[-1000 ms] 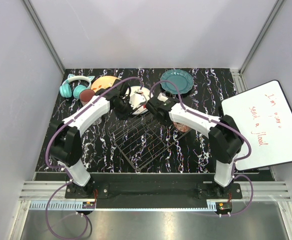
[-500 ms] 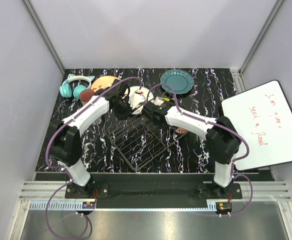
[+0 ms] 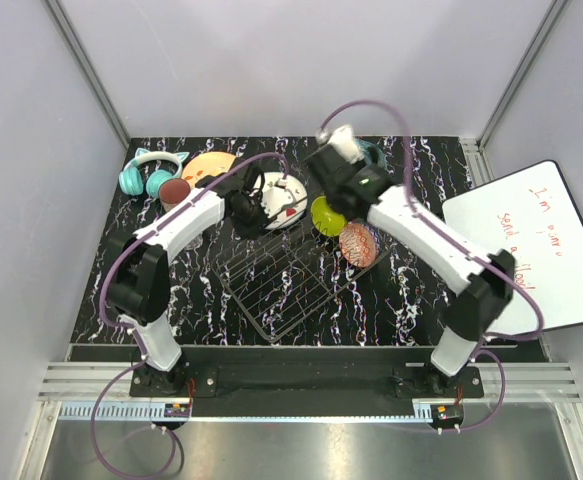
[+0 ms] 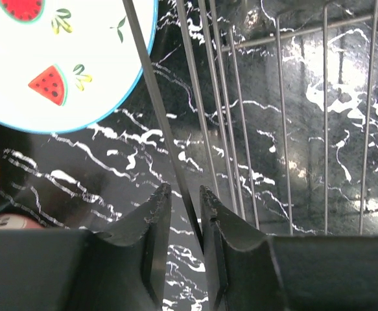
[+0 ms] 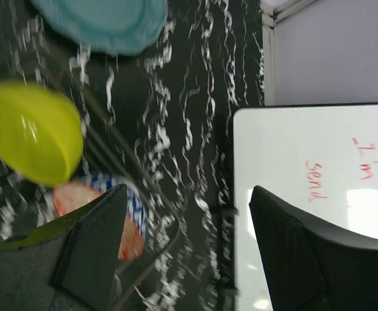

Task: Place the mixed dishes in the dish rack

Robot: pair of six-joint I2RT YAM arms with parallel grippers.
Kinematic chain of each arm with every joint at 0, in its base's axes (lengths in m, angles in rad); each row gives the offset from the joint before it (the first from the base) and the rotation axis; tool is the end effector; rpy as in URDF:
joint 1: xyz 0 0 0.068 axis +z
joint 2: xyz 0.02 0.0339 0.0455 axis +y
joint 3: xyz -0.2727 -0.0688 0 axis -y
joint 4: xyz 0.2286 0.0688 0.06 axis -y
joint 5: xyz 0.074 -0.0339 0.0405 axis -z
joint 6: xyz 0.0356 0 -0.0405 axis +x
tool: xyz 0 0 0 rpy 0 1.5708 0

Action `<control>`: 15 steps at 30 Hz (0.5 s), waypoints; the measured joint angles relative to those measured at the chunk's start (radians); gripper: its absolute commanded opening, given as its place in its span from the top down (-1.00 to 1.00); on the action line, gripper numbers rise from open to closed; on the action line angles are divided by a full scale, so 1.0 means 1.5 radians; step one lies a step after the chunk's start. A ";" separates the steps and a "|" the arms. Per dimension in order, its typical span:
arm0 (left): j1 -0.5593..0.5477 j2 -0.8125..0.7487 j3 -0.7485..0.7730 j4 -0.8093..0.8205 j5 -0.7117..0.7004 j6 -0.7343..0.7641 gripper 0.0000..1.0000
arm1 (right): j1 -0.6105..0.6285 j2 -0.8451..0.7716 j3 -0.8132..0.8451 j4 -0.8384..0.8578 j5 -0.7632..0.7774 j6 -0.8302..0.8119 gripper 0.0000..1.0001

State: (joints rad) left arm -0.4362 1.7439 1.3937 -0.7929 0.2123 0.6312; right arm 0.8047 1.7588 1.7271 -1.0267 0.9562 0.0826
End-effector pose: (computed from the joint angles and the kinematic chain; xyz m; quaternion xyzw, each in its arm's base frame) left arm 0.3117 -0.1536 0.2611 0.5137 0.8251 -0.0825 0.2201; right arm 0.2620 0.2304 0.3517 -0.1943 0.8447 -0.3054 0.3943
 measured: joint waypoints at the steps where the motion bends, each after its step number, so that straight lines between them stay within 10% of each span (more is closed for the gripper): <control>1: -0.002 0.008 0.004 0.001 0.002 0.000 0.45 | -0.024 -0.017 0.015 0.027 -0.017 0.016 -0.64; 8: -0.015 0.035 0.009 0.008 0.001 0.016 0.51 | -0.229 -0.072 0.035 0.224 -0.145 0.129 -0.64; 15: -0.028 0.021 -0.010 0.025 0.014 0.077 0.56 | -0.333 0.091 0.128 0.305 -0.289 0.200 -0.64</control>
State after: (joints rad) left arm -0.4778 1.7752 1.3788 -0.7551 0.2340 0.7467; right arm 0.3046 1.8957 1.9186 -0.5697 0.5224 0.3832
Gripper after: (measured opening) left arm 0.241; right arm 0.817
